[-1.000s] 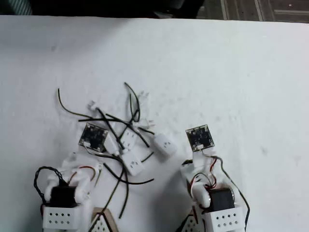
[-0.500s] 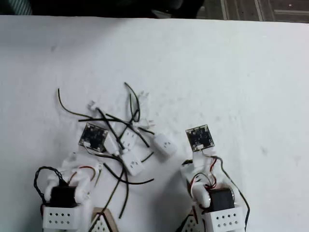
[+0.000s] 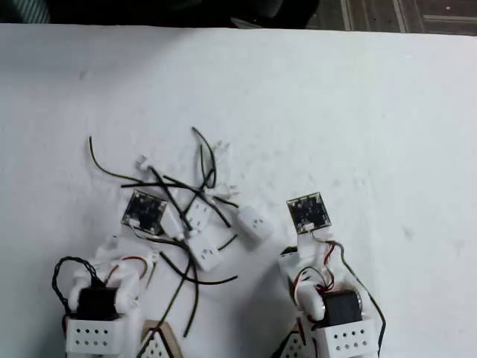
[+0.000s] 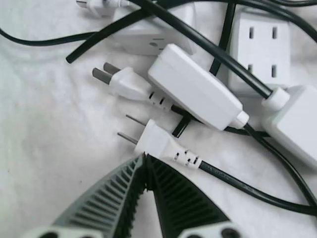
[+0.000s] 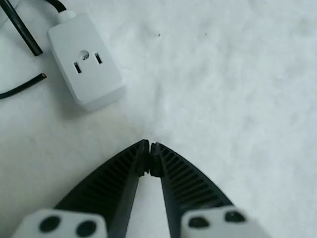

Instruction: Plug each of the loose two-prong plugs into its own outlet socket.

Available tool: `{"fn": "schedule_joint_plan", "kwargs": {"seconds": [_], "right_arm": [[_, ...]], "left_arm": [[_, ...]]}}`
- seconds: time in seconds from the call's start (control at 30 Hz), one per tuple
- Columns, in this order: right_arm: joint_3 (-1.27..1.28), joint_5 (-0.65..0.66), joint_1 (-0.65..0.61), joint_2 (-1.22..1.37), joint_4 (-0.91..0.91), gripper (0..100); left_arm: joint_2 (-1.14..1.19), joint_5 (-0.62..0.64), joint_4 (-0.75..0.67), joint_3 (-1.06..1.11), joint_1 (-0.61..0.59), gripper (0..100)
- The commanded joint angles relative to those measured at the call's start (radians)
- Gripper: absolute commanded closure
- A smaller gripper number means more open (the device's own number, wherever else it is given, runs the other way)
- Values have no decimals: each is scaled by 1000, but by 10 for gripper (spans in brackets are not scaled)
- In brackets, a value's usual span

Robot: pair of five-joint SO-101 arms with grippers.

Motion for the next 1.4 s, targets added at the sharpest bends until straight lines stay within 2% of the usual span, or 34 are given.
{"fn": "schedule_joint_plan", "kwargs": {"seconds": [0.0,0.23,0.3,0.4,0.43,0.77,0.9,1.07,1.2,1.27,1.37], "right_arm": [[11,-3,7,-7,4,980],[11,-3,5,-7,4,980],[11,-3,7,-7,4,980],[11,-3,5,-7,4,980],[11,-3,5,-7,4,980],[11,-3,5,-7,4,980],[11,-3,7,-7,4,980],[11,-3,7,-7,4,980],[11,-3,5,-7,4,980],[11,-3,5,-7,4,980],[11,-3,5,-7,4,980]], "left_arm": [[-7,-9,29,-107,-1,976],[-7,-12,-35,-166,-7,973],[-7,-91,-64,-189,-4,973],[-7,-330,-77,-256,-5,973],[-7,-371,-74,-282,-5,973],[38,-440,63,-397,-33,967],[243,-483,68,-454,-33,943],[628,-519,69,-649,-25,935],[900,-631,86,-781,-27,810],[1003,-617,89,-839,-25,754],[1110,-609,69,-910,-25,741]]}}
